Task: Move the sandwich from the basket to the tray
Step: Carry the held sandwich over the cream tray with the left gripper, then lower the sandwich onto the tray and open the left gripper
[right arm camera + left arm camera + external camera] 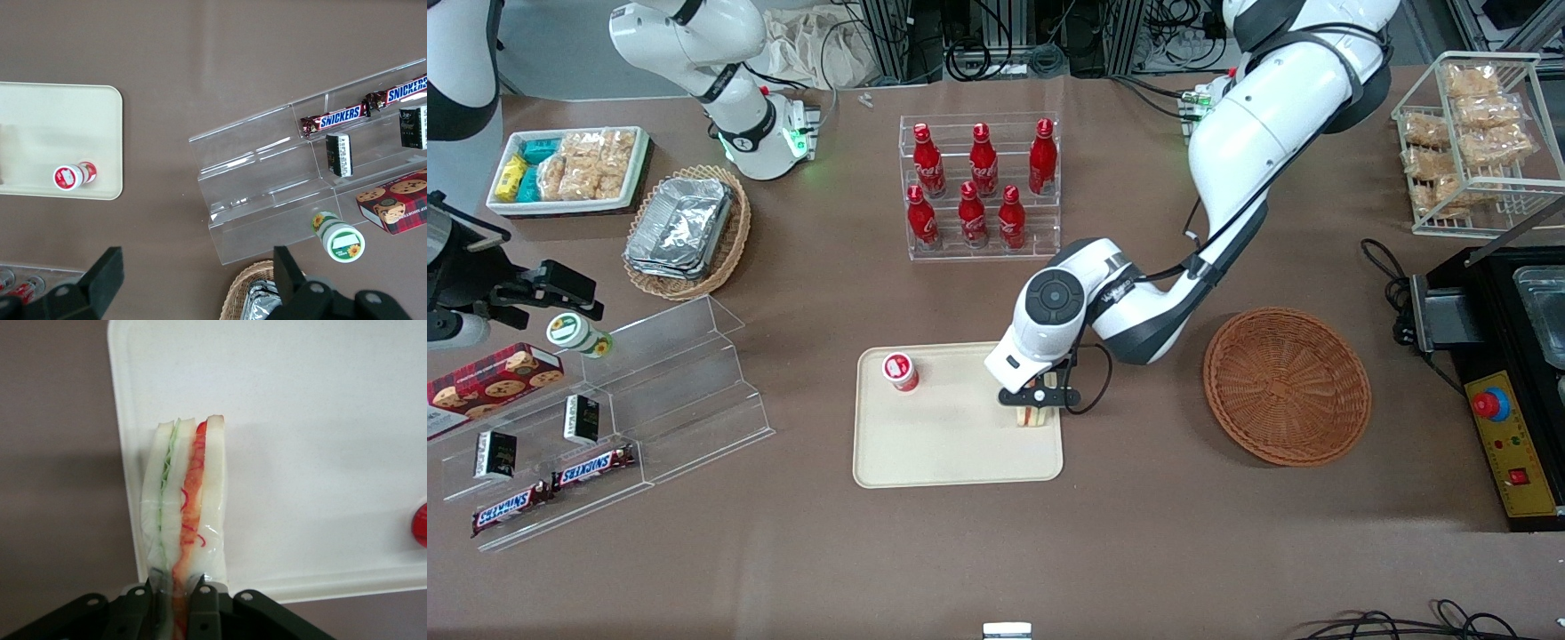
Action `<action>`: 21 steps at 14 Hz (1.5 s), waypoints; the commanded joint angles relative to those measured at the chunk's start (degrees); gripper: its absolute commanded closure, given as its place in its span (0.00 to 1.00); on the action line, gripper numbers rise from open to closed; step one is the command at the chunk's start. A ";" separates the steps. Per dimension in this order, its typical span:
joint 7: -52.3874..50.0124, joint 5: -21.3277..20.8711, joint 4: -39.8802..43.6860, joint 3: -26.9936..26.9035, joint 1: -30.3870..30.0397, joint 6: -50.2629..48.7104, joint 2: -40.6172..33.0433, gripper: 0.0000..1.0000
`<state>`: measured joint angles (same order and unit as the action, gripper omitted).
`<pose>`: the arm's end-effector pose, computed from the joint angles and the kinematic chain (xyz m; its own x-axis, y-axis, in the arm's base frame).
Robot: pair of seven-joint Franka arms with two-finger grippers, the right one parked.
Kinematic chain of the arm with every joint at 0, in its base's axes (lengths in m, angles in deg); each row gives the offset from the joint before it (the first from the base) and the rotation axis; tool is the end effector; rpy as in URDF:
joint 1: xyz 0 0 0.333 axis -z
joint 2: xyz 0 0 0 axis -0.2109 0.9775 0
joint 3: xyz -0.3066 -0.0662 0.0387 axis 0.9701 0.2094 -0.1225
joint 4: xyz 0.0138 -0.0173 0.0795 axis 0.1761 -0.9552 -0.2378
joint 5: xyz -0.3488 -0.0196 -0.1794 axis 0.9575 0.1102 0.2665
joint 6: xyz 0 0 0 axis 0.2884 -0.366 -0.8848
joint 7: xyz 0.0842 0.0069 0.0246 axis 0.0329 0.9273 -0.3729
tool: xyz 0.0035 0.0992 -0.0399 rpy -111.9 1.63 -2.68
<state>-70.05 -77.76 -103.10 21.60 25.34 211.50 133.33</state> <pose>0.5658 -0.4651 0.2475 0.9992 -0.0158 -0.0353 -0.0124 -0.9954 0.0945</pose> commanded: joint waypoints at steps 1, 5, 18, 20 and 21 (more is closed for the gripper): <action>-1.00 -0.96 2.49 -0.13 0.73 0.82 2.28 0.64; -0.91 -1.22 2.49 -0.21 0.64 0.64 2.11 0.00; 1.27 2.03 13.22 0.04 -10.33 -24.75 -10.54 0.00; 7.31 2.82 13.13 0.14 -13.76 -26.77 -12.91 0.00; 11.09 4.91 13.13 0.14 -15.78 -28.34 -13.97 0.00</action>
<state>-64.03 -75.75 -88.55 21.17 12.79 185.65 122.15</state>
